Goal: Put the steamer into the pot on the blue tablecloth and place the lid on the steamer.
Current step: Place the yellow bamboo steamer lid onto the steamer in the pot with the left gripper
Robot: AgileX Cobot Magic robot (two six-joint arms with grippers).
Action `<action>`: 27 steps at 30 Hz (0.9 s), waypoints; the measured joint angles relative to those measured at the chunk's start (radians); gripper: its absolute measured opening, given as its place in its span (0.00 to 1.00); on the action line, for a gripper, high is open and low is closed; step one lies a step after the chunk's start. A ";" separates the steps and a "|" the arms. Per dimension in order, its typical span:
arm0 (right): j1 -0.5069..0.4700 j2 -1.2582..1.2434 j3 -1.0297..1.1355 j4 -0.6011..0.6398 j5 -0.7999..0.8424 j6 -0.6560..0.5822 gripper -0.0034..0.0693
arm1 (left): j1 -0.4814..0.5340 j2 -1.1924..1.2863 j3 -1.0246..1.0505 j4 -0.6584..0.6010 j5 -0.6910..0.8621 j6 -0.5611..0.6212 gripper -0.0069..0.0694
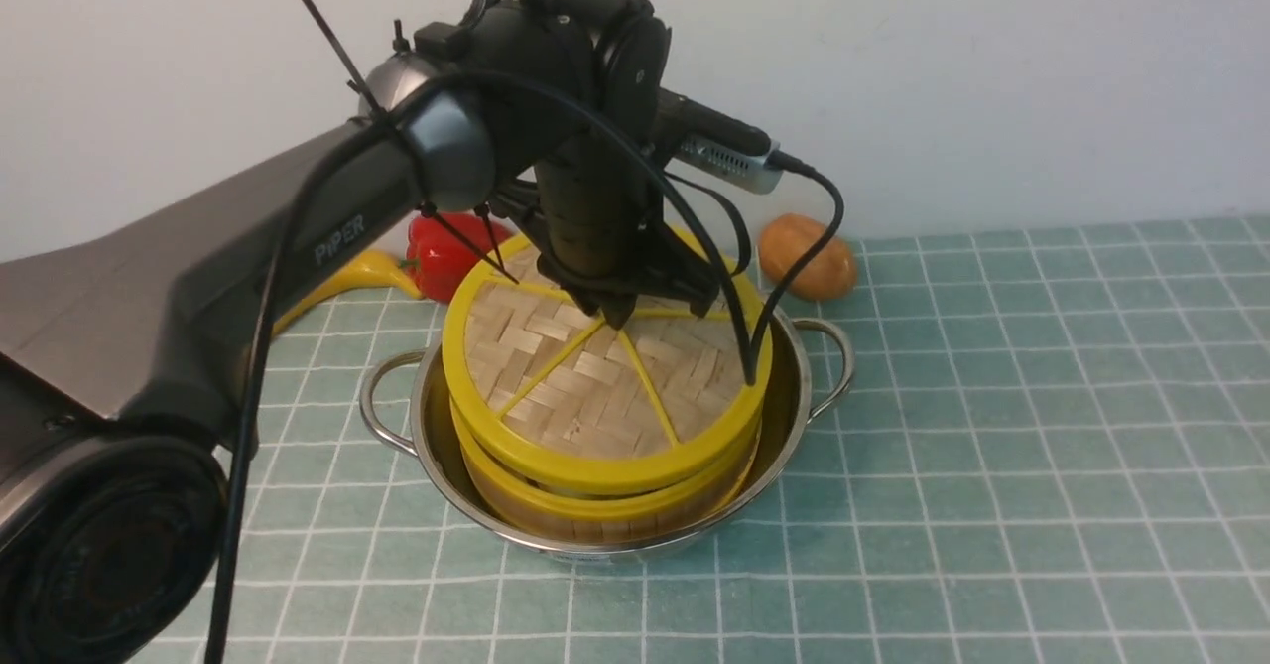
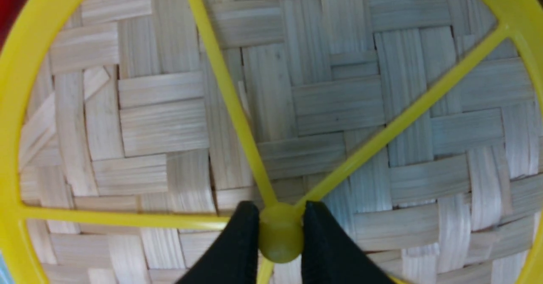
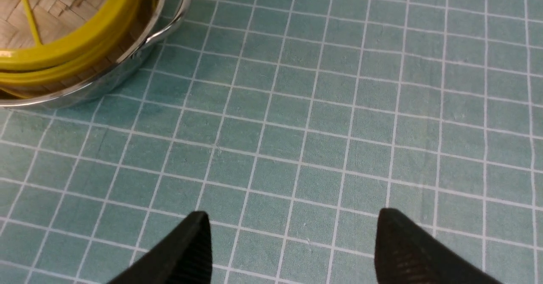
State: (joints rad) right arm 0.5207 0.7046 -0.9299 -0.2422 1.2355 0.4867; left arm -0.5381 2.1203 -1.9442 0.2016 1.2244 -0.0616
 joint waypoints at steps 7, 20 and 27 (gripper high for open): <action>0.000 -0.001 0.000 0.003 0.000 0.000 0.74 | 0.000 0.019 0.000 -0.001 0.000 -0.008 0.24; 0.000 -0.001 0.001 0.003 0.000 0.000 0.74 | 0.000 0.029 -0.003 0.000 0.002 -0.061 0.24; 0.000 -0.001 0.001 0.003 0.000 0.000 0.74 | 0.000 0.014 -0.003 -0.001 0.003 -0.074 0.24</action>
State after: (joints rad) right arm 0.5207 0.7035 -0.9289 -0.2394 1.2355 0.4867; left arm -0.5381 2.1340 -1.9470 0.2006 1.2271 -0.1355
